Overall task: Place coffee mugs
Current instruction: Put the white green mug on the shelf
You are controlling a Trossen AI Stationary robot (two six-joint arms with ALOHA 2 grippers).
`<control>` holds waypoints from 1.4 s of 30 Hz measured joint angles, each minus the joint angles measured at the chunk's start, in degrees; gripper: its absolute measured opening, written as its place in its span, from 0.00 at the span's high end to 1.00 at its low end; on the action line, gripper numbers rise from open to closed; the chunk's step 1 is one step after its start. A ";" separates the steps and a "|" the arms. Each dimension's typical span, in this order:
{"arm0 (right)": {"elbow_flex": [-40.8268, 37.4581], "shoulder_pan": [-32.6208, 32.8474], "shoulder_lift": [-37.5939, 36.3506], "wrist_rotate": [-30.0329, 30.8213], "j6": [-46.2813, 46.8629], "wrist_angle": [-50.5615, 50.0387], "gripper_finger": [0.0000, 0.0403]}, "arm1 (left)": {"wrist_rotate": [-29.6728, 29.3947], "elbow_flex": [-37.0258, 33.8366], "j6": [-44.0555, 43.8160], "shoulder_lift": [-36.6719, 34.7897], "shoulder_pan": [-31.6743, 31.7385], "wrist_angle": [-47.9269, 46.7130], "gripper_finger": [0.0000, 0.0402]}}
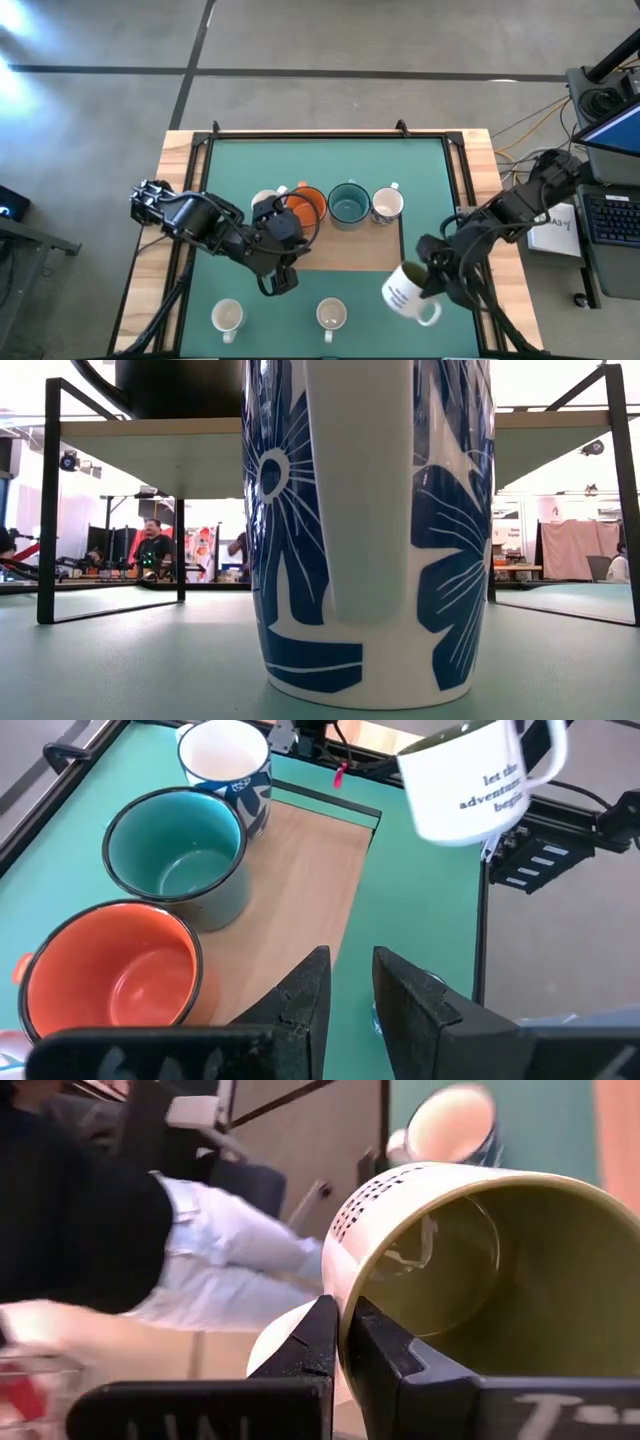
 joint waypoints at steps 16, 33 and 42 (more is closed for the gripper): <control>10.42 -3.72 9.09 6.02 -26.05 -12.58 0.98 | -0.07 0.00 -1.42 -0.05 0.06 0.10 0.85; 27.80 -5.21 23.27 7.19 -53.17 -39.24 0.98 | -2.77 0.00 -4.04 -0.05 0.06 4.44 0.85; 33.44 -5.41 27.57 7.63 -63.23 -41.06 0.98 | -3.10 0.00 -4.66 0.09 0.06 6.45 0.85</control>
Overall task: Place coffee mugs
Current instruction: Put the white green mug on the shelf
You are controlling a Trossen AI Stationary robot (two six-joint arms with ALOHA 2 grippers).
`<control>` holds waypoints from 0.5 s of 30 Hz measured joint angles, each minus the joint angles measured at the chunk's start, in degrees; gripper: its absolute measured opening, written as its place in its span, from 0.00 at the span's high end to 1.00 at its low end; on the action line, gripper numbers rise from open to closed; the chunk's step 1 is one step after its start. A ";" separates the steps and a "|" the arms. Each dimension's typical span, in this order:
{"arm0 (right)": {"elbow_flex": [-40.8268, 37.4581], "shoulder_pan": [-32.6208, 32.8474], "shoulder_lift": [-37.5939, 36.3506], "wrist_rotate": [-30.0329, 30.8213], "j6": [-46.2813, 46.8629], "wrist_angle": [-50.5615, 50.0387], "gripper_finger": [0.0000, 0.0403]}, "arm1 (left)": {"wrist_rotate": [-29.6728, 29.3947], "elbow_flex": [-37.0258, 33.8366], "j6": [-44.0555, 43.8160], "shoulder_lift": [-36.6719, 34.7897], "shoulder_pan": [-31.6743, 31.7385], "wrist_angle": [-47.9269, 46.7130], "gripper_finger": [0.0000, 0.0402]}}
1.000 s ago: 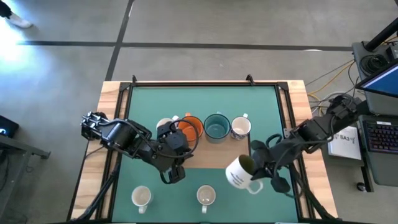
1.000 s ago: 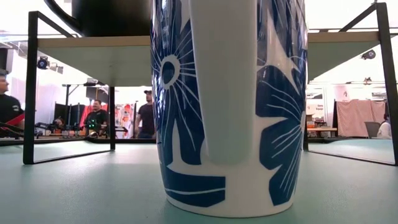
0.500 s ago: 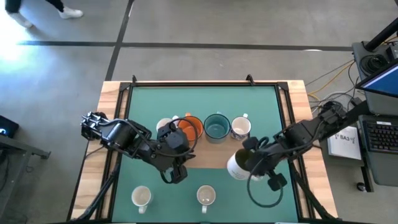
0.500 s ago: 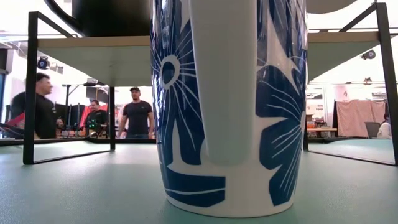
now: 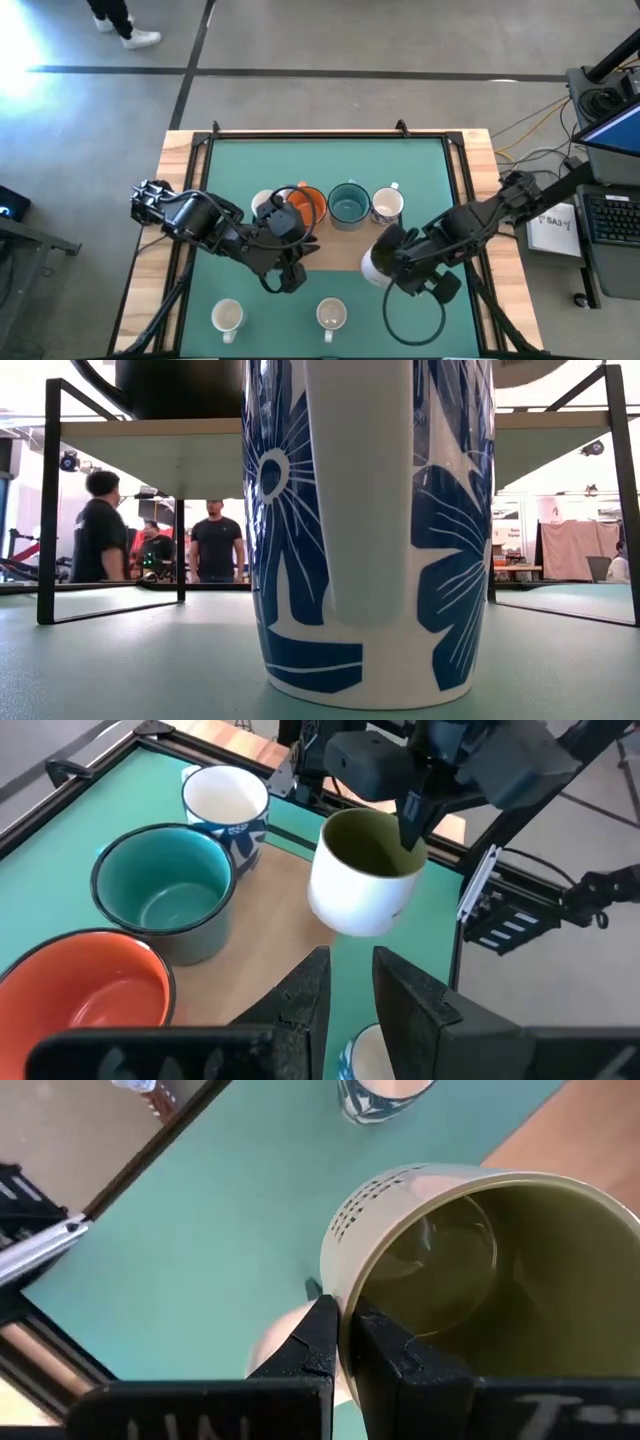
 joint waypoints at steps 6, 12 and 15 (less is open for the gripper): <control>-0.31 -0.75 0.40 1.30 -3.66 -0.52 0.98 | -0.04 -0.04 -0.93 0.01 0.00 0.07 0.85; -0.66 -2.18 0.88 3.75 -5.17 -0.42 0.98 | -0.06 -0.09 -1.11 0.03 0.00 0.11 0.85; -1.17 -2.48 1.44 3.22 -5.13 -0.68 0.98 | -0.07 -0.11 -1.11 0.03 0.00 0.17 0.85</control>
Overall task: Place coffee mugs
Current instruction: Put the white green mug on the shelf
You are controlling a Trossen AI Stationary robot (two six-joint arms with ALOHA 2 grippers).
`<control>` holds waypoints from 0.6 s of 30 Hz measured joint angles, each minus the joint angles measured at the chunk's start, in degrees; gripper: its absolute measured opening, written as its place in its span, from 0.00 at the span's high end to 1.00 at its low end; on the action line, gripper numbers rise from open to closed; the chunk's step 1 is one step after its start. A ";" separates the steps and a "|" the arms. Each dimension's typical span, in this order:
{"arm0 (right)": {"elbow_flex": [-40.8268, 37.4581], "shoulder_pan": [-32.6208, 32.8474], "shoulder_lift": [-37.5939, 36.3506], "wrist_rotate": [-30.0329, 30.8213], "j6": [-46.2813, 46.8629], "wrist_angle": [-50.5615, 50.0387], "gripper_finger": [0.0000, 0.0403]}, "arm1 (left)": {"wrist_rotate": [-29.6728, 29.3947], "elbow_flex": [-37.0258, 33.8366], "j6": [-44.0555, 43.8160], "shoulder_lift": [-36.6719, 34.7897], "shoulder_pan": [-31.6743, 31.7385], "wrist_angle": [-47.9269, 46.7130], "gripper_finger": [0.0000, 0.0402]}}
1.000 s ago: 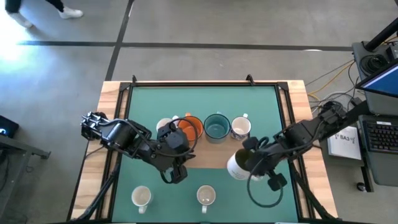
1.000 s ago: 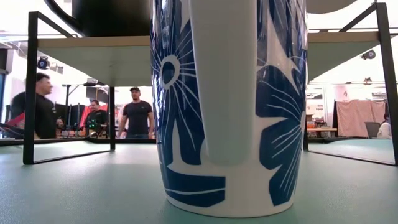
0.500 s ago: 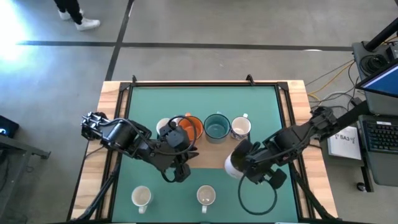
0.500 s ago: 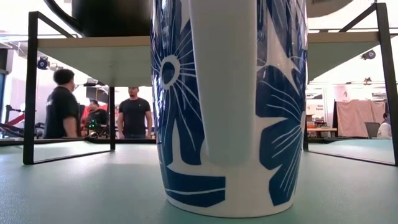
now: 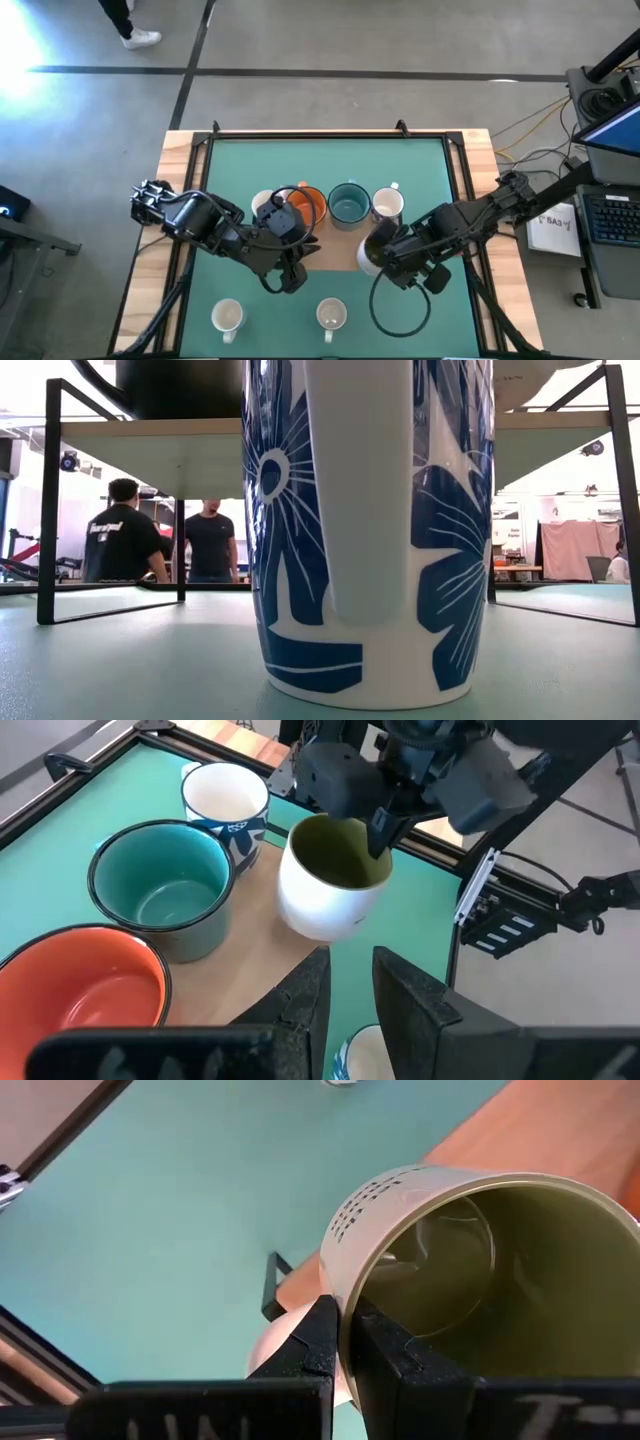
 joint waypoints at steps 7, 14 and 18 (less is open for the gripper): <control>-1.60 0.00 0.85 -0.60 2.73 0.26 0.98 | 0.00 0.00 0.26 0.04 -0.01 0.02 0.85; -1.89 -0.02 0.72 -0.29 10.01 0.09 0.98 | 0.00 0.00 0.50 0.04 -0.01 0.03 0.85; -1.87 -0.02 0.72 -0.36 14.72 0.05 0.98 | 0.04 0.00 0.88 0.04 -0.02 0.03 0.85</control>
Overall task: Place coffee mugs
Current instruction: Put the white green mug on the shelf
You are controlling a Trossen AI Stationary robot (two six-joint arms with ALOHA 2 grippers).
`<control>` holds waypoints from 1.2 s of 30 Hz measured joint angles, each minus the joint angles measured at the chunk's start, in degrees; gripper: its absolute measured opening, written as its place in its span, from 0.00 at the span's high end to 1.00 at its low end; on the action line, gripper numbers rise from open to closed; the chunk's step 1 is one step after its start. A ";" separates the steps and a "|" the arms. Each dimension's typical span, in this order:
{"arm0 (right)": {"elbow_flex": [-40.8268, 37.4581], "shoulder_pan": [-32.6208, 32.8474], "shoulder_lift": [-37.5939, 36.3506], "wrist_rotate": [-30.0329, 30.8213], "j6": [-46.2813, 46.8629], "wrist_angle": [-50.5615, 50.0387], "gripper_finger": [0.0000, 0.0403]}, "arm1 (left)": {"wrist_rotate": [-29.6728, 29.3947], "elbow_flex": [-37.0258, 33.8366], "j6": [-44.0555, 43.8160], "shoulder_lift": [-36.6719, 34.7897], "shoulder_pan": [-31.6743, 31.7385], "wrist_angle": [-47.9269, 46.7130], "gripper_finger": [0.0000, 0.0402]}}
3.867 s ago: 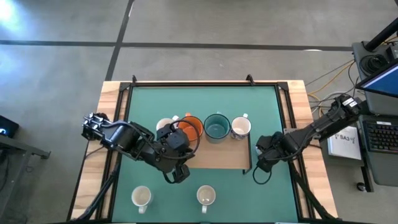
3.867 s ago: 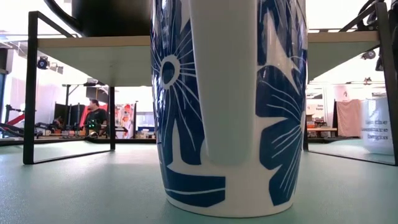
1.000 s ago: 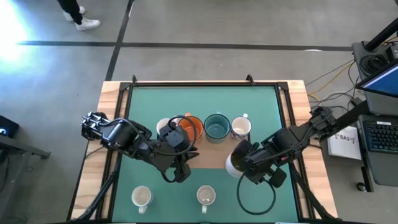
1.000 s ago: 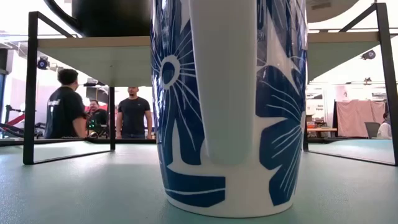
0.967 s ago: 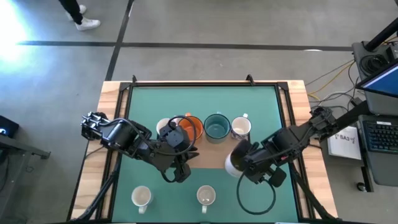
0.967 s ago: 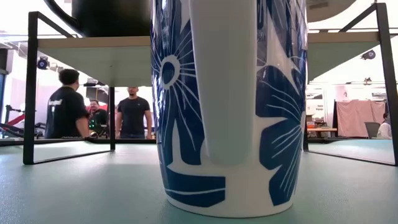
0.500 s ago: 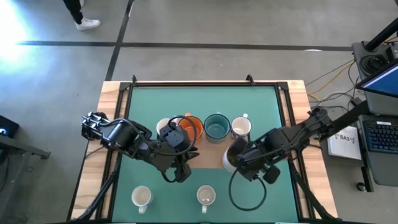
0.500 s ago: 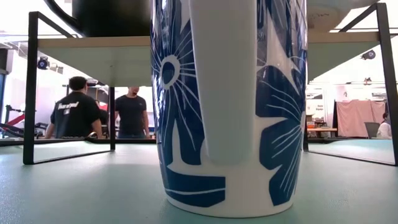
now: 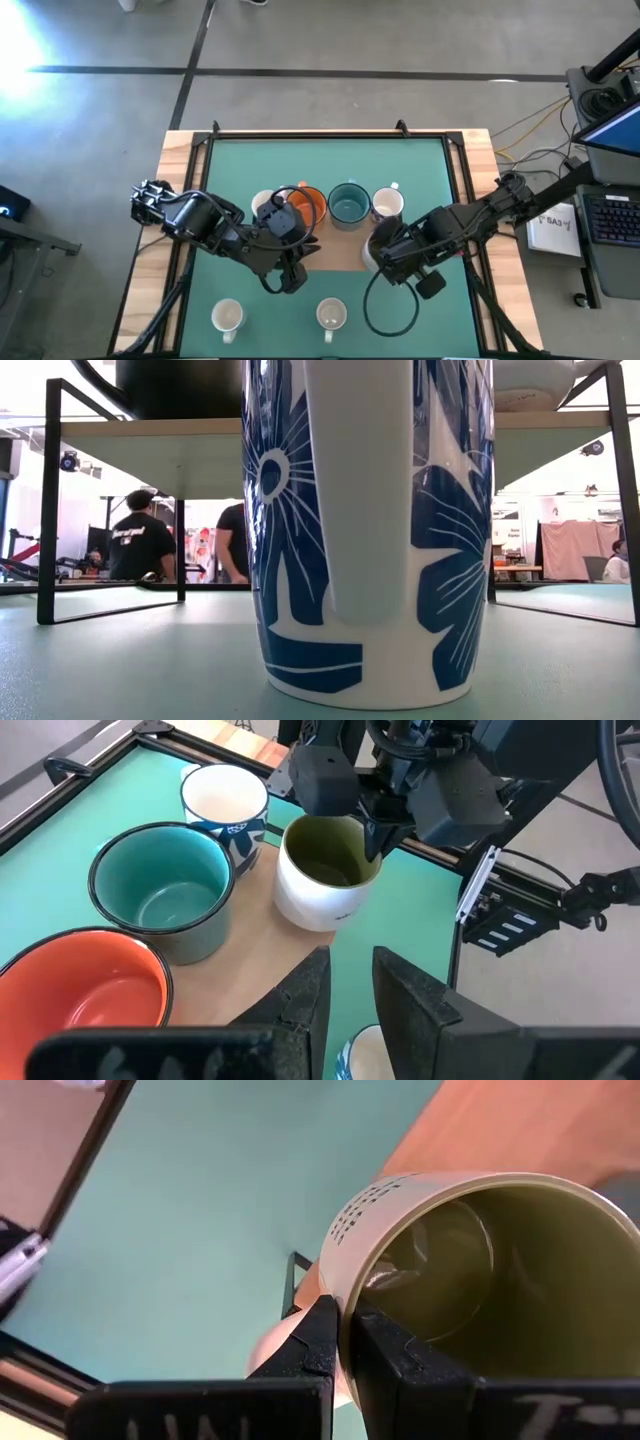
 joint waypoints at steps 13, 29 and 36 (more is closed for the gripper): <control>-0.25 0.02 0.28 -0.44 18.83 3.85 0.98 | 1.27 0.00 2.97 -0.08 -0.09 -0.05 0.85; -1.36 0.02 0.26 1.50 27.94 5.30 0.97 | 4.25 0.02 10.70 -0.28 -0.09 -0.05 0.85; -1.91 0.02 0.20 1.58 28.09 4.65 0.96 | 5.14 0.07 11.84 -0.30 -0.14 -0.19 0.85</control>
